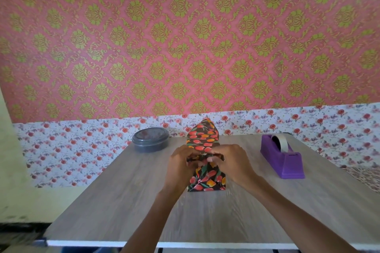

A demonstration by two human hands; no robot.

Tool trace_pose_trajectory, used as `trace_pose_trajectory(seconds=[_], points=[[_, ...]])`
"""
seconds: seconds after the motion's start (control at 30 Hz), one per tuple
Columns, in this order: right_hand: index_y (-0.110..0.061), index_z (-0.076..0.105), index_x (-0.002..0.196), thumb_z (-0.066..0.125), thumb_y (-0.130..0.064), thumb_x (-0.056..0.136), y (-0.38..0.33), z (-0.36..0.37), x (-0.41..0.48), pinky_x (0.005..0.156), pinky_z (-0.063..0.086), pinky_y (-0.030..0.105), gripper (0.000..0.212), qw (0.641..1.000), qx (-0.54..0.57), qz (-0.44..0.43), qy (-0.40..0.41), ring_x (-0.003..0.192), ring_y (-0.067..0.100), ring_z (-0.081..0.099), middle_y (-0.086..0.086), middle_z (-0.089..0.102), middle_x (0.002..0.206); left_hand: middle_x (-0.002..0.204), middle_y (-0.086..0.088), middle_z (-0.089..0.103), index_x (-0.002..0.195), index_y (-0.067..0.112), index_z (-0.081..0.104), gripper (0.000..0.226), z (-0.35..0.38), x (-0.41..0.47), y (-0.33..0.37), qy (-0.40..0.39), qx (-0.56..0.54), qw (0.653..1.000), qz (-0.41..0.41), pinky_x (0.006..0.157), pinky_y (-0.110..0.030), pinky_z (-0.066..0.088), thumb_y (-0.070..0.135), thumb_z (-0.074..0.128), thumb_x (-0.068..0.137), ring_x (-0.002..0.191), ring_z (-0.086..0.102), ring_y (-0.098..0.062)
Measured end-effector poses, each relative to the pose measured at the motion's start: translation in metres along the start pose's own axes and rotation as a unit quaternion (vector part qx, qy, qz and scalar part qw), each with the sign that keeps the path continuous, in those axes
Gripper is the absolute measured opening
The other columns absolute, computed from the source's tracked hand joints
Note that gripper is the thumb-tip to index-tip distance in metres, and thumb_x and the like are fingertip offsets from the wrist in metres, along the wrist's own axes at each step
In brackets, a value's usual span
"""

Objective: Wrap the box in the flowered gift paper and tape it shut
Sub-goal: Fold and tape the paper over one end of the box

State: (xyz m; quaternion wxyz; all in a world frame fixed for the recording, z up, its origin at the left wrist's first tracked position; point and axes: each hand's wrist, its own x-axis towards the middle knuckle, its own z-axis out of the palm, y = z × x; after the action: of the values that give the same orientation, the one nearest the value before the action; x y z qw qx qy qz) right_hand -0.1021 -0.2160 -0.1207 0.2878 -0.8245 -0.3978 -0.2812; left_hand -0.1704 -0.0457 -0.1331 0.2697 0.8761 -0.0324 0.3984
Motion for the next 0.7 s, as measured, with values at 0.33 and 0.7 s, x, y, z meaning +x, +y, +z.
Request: trace_pose_trajectory(seconds=[0.33, 0.7], points=[[-0.026, 0.077, 0.096, 0.09, -0.016, 0.06, 0.003, 0.01, -0.016, 0.066, 0.055, 0.02, 0.039, 0.99, -0.075, -0.086, 0.078, 0.077, 0.01, 0.07, -0.009, 0.075, 0.088, 0.085, 0.005, 0.066, 0.084, 0.019, 0.075, 0.023, 0.016, -0.003, -0.006, 0.015, 0.113, 0.993, 0.036, 0.054, -0.029, 0.045, 0.003, 0.081, 0.07, 0.076, 0.055, -0.019], [-0.024, 0.074, 0.103, 0.08, -0.012, 0.074, 0.008, 0.02, -0.013, 0.061, 0.058, 0.031, 0.032, 0.991, -0.085, -0.07, 0.078, 0.094, 0.014, 0.065, -0.009, 0.071, 0.1, 0.081, 0.015, 0.057, 0.078, 0.023, 0.074, 0.016, 0.012, 0.013, -0.013, -0.047, -0.014, 0.999, -0.002, 0.064, -0.03, 0.052, 0.013, 0.084, 0.072, 0.079, 0.055, -0.012]])
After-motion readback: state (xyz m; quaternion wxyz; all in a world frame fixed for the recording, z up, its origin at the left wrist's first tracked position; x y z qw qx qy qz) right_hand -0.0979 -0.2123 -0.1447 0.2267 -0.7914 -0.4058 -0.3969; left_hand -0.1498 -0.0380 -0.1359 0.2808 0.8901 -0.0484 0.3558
